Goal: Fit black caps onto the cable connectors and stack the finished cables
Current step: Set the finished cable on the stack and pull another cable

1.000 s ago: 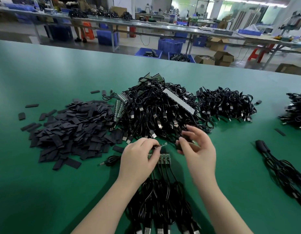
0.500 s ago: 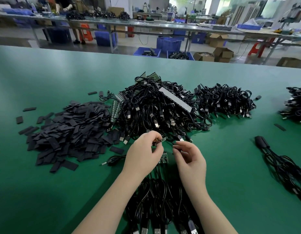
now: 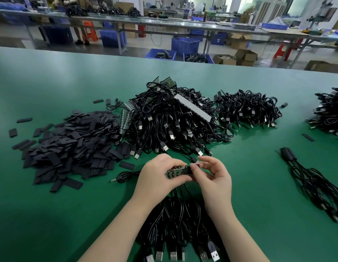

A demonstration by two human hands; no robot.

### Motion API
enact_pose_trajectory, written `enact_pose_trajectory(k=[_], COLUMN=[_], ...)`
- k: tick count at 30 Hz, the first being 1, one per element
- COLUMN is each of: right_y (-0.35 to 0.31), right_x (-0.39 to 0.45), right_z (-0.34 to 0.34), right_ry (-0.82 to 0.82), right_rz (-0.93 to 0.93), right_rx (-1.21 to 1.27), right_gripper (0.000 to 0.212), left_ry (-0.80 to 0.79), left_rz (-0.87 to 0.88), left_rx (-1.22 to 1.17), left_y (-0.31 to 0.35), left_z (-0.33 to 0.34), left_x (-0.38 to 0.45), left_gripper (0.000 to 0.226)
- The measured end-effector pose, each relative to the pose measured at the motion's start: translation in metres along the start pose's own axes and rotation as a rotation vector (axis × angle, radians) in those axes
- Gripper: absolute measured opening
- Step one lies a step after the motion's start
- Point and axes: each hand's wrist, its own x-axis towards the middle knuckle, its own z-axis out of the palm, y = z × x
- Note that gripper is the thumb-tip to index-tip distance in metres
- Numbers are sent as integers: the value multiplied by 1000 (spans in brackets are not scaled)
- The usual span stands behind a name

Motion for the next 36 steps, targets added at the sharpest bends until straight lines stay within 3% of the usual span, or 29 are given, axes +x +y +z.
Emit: enact_pose_trajectory(k=[13,18,22,30,36], right_y=[-2,-4,-8,-10,-9], right_x=[-1,0,-2,-2,1], right_z=[0,0,1,0,-3], right_ry=[2,-110,-184,-118,-19], right_rz=[53,131,111,48,54], right_rx=[98,158,113,8,94], right_gripper=[24,23,26,25,12], left_ry=[-11,20,32,24,-2], left_rz=[-19,-6,14,39,4], left_rx=[28,4,-46,-5,-63], left_y=[-1,-2,-3,-3,1], left_z=[2,2,1,1,2], left_x=[1,1,0,1,0], left_gripper=[25,23,18,12,38])
